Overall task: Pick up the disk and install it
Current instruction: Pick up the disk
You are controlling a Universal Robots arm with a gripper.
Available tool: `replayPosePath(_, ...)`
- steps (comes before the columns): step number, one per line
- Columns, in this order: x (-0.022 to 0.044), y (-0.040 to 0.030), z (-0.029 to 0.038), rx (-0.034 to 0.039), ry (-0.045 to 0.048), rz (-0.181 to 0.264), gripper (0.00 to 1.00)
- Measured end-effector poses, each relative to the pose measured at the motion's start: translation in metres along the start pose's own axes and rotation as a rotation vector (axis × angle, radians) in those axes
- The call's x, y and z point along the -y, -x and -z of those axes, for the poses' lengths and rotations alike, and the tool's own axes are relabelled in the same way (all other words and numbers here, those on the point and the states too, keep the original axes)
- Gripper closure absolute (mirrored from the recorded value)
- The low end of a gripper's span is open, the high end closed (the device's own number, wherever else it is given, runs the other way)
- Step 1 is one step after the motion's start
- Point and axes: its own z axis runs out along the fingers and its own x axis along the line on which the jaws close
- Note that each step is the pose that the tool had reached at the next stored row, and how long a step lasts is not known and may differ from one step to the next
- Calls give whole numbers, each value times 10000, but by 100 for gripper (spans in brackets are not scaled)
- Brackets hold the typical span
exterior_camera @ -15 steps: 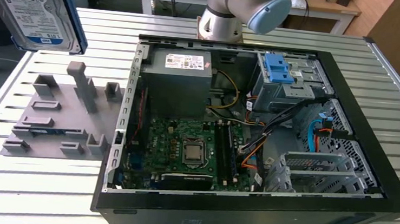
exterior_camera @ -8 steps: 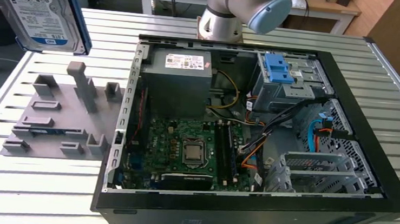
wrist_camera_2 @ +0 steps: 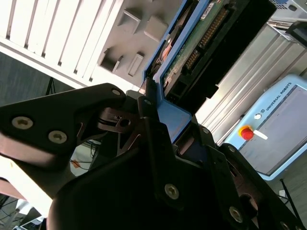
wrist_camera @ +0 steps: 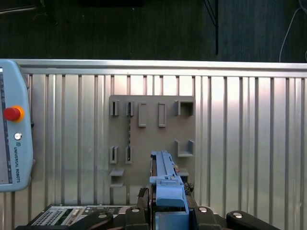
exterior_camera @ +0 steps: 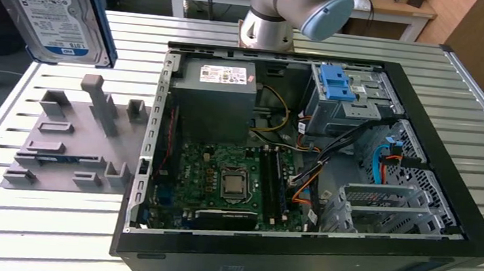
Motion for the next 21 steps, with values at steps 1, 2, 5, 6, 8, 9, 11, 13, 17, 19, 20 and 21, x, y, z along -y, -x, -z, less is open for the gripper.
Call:
replayPosePath(1,12,-3,0,0,3,0,64)
replayPosePath(2,23,-5,0,0,4,0,64)
replayPosePath(5,60,-14,1,0,10,0,64)
replayPosePath(6,73,-17,0,0,12,0,64)
replayPosePath(8,98,-23,0,0,15,-1,64)
replayPosePath(9,112,-26,1,0,18,0,64)
replayPosePath(11,136,-32,0,1,20,0,64)
replayPosePath(13,160,-37,1,0,24,0,64)
replayPosePath(17,209,-49,1,0,31,-1,64)
replayPosePath(19,232,-54,1,0,35,-1,64)
replayPosePath(20,244,-57,1,0,37,-1,64)
replayPosePath(21,256,-60,1,0,38,-1,64)
